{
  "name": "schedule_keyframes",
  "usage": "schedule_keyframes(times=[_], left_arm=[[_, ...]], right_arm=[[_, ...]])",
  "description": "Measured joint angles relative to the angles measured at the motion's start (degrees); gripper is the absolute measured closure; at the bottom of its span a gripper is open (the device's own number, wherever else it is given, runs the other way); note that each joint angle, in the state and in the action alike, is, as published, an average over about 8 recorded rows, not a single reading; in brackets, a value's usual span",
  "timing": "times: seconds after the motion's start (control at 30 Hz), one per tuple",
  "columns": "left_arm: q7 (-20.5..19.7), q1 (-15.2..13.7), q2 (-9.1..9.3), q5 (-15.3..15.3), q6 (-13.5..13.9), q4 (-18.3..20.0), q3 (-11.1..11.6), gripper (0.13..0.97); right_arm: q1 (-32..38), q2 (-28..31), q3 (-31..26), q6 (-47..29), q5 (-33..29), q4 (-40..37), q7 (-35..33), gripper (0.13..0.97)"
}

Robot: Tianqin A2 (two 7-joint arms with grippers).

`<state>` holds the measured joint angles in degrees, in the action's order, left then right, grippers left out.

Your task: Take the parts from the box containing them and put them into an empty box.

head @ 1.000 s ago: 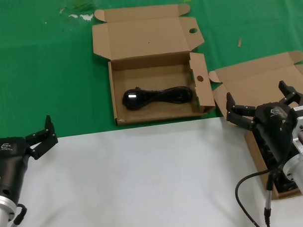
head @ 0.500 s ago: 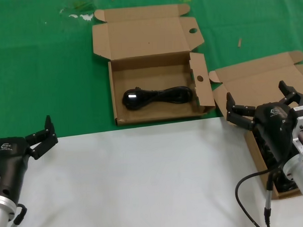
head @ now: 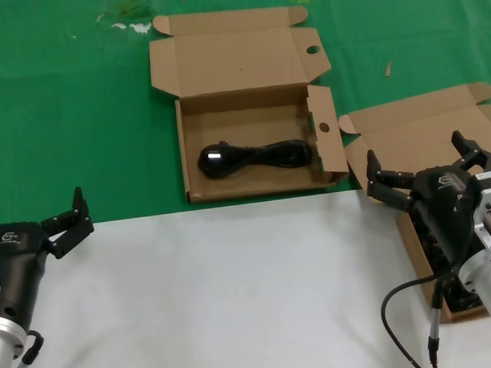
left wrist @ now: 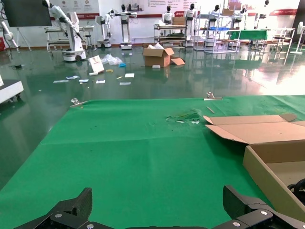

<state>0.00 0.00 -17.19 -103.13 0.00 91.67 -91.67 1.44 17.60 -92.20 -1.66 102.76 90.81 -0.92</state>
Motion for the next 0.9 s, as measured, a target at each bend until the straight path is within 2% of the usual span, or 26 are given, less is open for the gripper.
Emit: schedule_keyframes(times=[0.9], left_arm=[[0.0, 0.0, 0.0, 0.0, 0.0, 0.0, 0.0, 0.132]], right_arm=[[0.0, 0.0, 0.0, 0.0, 0.0, 0.0, 0.0, 0.129]])
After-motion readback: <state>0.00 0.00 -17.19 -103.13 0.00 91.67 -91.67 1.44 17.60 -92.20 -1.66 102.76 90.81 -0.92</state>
